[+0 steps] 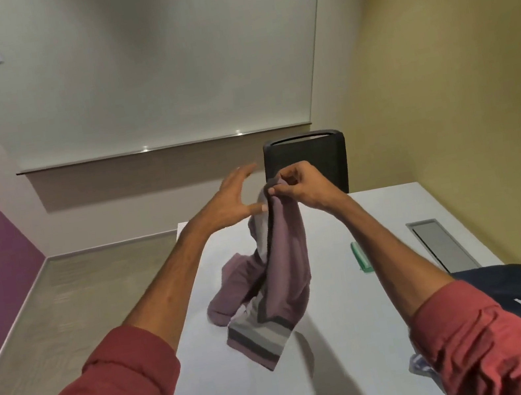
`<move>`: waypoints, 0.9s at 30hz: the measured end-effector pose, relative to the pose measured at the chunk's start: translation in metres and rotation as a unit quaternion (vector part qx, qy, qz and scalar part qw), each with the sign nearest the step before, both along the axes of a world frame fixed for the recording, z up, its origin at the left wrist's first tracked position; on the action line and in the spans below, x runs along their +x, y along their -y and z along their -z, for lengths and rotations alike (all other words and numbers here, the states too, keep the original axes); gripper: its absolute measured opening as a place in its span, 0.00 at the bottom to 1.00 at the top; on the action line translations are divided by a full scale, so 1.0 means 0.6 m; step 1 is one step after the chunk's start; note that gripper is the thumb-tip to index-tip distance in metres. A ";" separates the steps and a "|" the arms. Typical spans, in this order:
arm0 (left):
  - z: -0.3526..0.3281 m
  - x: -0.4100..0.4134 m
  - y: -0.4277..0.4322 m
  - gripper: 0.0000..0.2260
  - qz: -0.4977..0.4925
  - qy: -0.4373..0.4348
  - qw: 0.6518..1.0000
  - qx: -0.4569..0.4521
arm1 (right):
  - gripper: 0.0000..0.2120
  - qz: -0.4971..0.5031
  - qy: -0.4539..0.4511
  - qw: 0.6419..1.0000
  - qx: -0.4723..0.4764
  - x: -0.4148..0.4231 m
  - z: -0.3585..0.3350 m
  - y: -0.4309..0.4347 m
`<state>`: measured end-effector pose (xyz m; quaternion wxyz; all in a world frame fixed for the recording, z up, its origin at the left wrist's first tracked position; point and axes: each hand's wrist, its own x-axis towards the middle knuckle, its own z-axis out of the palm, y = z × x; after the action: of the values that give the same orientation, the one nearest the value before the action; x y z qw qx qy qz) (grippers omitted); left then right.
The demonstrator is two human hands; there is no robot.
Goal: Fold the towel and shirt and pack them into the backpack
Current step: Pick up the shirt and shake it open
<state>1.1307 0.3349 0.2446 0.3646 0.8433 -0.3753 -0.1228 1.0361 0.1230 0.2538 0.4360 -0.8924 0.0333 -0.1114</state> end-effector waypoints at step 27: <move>-0.156 0.020 0.015 0.08 -0.046 0.183 0.960 -0.206 | 0.09 0.098 -0.040 0.990 0.096 -0.071 0.151 0.014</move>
<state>1.1426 0.3258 0.3383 0.4611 0.7741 -0.4136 0.1302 0.9934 0.1148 0.1631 0.5053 -0.8423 0.1486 -0.1145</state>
